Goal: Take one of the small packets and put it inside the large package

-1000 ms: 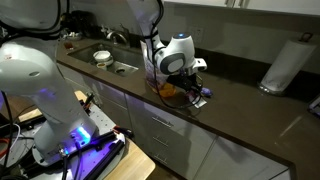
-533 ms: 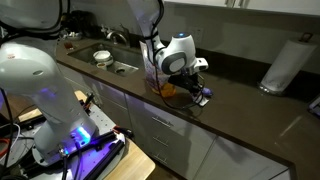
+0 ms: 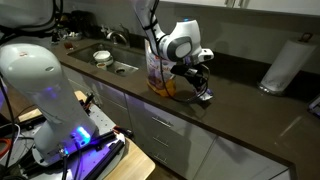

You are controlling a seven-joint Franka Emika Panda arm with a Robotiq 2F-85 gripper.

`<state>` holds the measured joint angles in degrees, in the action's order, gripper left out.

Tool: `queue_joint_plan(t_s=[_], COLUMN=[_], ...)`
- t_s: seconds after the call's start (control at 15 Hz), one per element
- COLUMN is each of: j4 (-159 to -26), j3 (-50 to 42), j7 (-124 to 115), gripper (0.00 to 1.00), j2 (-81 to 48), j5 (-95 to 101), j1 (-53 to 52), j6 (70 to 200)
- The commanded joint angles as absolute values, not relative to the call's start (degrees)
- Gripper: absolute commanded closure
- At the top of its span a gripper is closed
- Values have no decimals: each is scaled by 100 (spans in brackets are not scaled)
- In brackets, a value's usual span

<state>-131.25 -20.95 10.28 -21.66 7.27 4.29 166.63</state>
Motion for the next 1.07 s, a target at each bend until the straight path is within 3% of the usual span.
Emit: queue_joint_plan(t_s=[0.0, 0.53, 1.0], j4=[-12958, -12422, -12443], j3=[-2177, -1594, -1282], j7=[521, 579, 754], gripper=[95, 95, 96], j2=[-1596, -550, 546], j5=[1247, 1241, 1057], j1=[312, 626, 712], j6=[15345, 12829, 11966])
